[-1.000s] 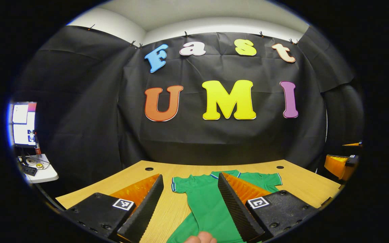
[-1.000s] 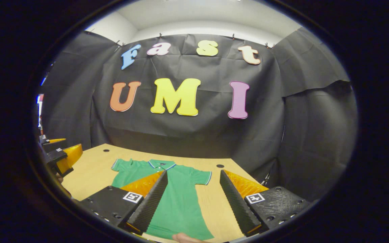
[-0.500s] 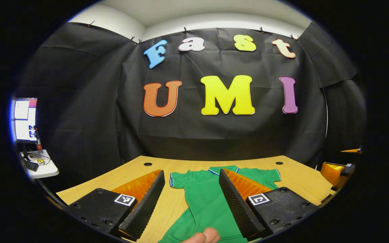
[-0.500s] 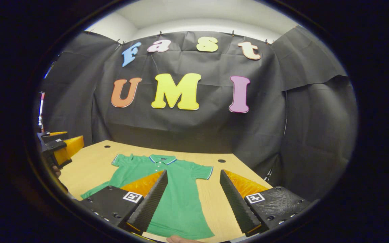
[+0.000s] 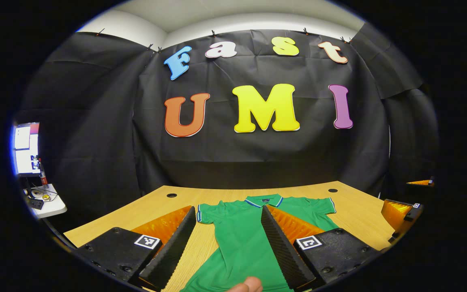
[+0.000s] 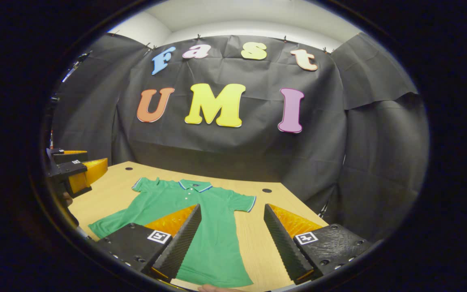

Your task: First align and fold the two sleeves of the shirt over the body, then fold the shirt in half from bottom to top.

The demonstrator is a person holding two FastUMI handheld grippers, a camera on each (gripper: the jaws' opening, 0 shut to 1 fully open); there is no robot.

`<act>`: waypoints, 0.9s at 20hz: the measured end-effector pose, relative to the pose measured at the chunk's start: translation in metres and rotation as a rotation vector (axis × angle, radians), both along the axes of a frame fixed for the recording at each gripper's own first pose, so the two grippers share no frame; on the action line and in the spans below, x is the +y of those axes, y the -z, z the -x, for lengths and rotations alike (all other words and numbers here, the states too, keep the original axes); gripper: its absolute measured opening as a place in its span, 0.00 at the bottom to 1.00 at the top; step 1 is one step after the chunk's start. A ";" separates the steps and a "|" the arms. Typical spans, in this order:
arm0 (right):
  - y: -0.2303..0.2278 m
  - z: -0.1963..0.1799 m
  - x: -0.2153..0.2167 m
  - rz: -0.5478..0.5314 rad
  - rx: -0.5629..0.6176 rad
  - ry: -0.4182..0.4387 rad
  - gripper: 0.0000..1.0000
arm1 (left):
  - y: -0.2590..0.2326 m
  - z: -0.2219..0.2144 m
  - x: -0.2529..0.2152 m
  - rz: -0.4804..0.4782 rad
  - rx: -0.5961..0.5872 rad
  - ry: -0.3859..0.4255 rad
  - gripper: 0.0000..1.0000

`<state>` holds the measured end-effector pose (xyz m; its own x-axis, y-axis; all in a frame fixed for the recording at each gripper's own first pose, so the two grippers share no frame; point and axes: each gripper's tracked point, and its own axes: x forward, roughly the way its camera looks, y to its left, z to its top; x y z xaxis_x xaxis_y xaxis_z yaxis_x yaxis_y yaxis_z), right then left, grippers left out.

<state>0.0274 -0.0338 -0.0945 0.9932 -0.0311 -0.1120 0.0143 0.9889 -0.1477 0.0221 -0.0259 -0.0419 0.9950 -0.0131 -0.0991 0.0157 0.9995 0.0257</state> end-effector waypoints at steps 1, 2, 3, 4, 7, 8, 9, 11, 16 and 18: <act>0.002 -0.001 -0.002 -0.004 0.009 0.003 0.95 | 0.002 0.000 -0.001 0.005 0.007 0.003 1.00; 0.003 -0.002 -0.003 -0.015 0.015 0.003 0.95 | 0.003 0.000 -0.001 0.006 0.010 0.002 1.00; 0.000 -0.003 -0.005 -0.036 0.016 0.006 0.95 | 0.003 0.000 0.003 0.005 0.008 -0.004 1.00; -0.002 -0.005 -0.007 -0.056 0.017 0.010 0.95 | 0.002 -0.001 0.005 0.005 0.005 -0.010 1.00; -0.011 -0.016 -0.015 -0.076 0.025 0.018 0.95 | -0.001 -0.002 0.010 0.015 -0.001 -0.019 1.00; -0.014 -0.021 -0.019 -0.077 0.023 0.026 0.95 | -0.001 -0.003 0.014 0.016 -0.004 -0.025 1.00; -0.017 -0.026 -0.024 -0.079 0.018 0.038 0.95 | -0.002 -0.003 0.017 0.017 -0.010 -0.032 1.00; -0.017 -0.036 -0.025 -0.081 0.023 0.041 0.96 | -0.002 -0.003 0.020 0.013 -0.012 -0.040 1.00; 0.000 -0.089 -0.027 -0.069 0.084 0.032 0.95 | 0.001 -0.008 0.019 0.020 -0.007 -0.040 1.00; 0.008 -0.130 -0.035 -0.060 0.114 0.052 0.96 | 0.003 -0.010 0.018 0.013 -0.008 -0.038 1.00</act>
<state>0.1571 -0.0692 -0.1028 0.9711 -0.0717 -0.2274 0.0519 0.9944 -0.0917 0.0318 -0.0079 -0.0450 0.9956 0.0235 -0.0909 -0.0224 0.9997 0.0129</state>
